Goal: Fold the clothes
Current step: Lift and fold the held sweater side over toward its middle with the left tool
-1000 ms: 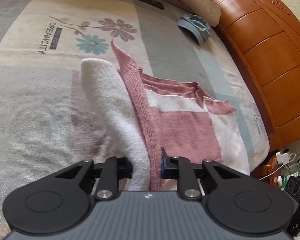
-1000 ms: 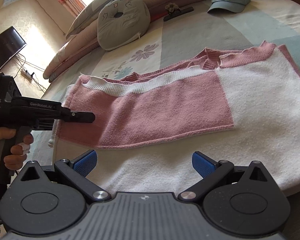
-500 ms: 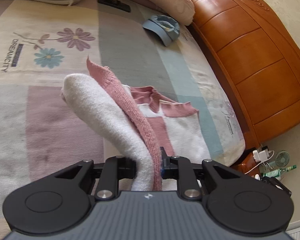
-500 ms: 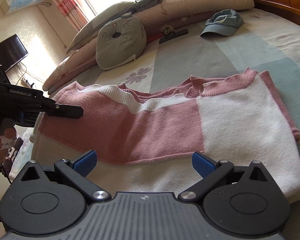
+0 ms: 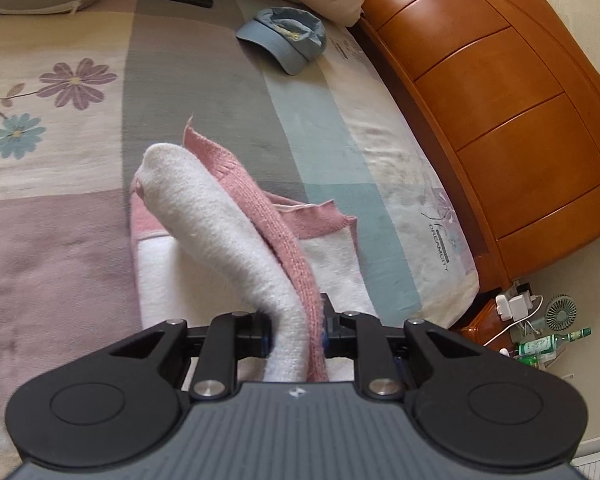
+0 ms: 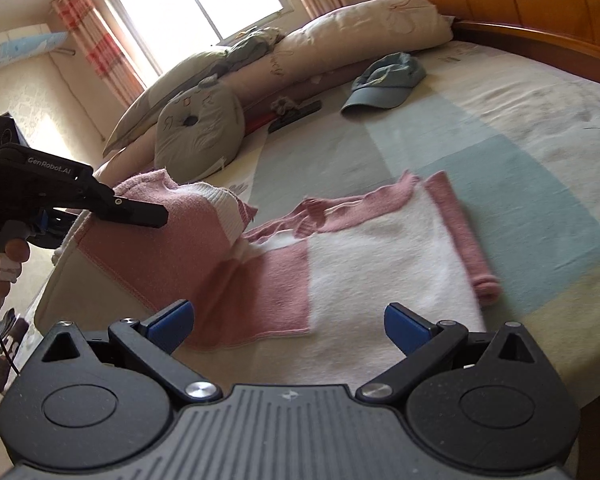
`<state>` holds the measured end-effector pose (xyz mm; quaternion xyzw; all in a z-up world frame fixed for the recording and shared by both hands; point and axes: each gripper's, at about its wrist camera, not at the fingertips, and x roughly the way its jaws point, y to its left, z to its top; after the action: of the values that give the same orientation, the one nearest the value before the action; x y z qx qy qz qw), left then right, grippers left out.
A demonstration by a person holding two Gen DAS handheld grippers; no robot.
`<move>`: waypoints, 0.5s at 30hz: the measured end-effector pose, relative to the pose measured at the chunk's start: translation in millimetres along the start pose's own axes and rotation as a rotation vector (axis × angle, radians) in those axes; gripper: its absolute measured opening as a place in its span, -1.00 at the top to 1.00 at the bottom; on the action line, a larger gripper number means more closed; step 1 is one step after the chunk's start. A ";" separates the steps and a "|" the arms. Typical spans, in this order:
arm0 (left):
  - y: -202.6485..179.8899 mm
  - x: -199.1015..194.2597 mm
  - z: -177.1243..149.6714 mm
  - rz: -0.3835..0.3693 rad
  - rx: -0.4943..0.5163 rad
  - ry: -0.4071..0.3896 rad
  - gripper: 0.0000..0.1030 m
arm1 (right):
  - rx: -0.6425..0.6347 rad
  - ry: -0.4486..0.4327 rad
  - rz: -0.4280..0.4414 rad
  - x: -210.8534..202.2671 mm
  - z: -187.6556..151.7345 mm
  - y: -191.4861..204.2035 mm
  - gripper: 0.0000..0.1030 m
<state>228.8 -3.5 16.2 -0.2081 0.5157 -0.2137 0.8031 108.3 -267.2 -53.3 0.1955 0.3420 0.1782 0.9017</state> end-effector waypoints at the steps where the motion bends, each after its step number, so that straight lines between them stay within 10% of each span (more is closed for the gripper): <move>1: -3.8 4.8 2.0 -0.002 -0.002 0.003 0.63 | 0.003 -0.003 -0.004 -2.8 0.2 -2.8 -1.00; 15: -54.8 92.2 23.5 0.033 0.032 0.101 0.63 | -0.037 -0.036 -0.017 -57.4 6.8 -26.3 -1.00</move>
<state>278.0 -97.3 -12.6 -0.1756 0.5553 -0.2191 0.7828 77.6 -317.5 -29.7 0.1789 0.3241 0.1734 0.9126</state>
